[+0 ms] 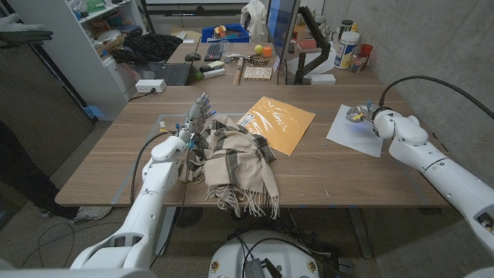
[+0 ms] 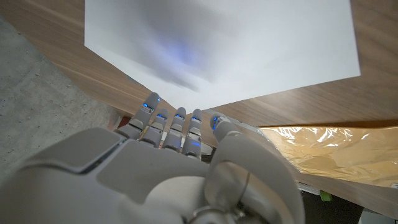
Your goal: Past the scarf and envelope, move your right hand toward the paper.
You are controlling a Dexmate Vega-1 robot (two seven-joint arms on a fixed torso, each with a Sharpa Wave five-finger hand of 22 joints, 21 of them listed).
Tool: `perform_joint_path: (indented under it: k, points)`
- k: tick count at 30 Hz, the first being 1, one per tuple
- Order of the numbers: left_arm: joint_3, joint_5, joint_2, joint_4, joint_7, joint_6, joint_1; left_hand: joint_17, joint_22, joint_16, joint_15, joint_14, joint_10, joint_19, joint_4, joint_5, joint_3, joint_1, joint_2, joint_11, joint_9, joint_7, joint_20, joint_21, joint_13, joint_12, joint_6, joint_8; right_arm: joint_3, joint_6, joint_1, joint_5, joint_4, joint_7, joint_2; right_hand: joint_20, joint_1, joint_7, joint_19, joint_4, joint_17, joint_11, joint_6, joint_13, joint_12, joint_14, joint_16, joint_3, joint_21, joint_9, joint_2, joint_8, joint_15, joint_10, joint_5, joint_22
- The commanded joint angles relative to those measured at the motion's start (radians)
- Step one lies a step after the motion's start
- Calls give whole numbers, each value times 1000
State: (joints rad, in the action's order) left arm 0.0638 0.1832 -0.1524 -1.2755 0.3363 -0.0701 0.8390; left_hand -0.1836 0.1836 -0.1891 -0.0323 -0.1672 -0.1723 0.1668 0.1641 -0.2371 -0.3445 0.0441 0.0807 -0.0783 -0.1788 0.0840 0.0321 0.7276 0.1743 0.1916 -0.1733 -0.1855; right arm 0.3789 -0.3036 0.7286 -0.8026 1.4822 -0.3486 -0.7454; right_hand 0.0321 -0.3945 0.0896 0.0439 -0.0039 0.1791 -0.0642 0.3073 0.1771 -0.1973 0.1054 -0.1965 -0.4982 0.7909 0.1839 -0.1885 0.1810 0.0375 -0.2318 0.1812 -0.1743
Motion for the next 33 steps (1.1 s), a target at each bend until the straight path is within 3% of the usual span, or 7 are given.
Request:
perform_joint_path:
  k: [1, 19, 33]
  points:
    - [-5, -4, -9, 12, 16, 4, -16, -4, 5, -1, -5, -194, -157, 205, 0, -5, 5, 6, 45, 1, -6, 2, 8, -2, 5, 3, -126, -4, -16, -21, 25, 40, 6, 44, 13, 30, -16, -1, 2, 6, 2, 3, -5, 2, 2, -7, 3, 0, -3, 1, 0, -1, 44, 6, -3, -4]
    - [7, -4, -19, 6, 18, 11, -17, -4, 5, -2, -5, -194, -156, 204, 0, -6, 6, 7, 46, 3, -5, 2, 9, -3, 5, 4, -126, -4, 6, -11, -5, 81, -43, 74, 45, 30, -19, -2, 2, 9, 2, 2, -11, 2, 1, -6, 2, 1, -6, 1, 0, 0, 44, 8, -4, -4]
    - [7, -8, -13, -12, 6, 11, -11, -4, 5, -2, -5, -194, -156, 203, 0, -6, 7, 7, 46, 3, -5, 1, 8, -4, 5, 4, -126, -4, -16, 5, -7, 151, -89, 114, 62, 28, -21, -6, 3, 12, 3, 6, -21, 2, 2, -6, 2, 2, -9, 2, -1, -1, 41, 15, -4, -4]
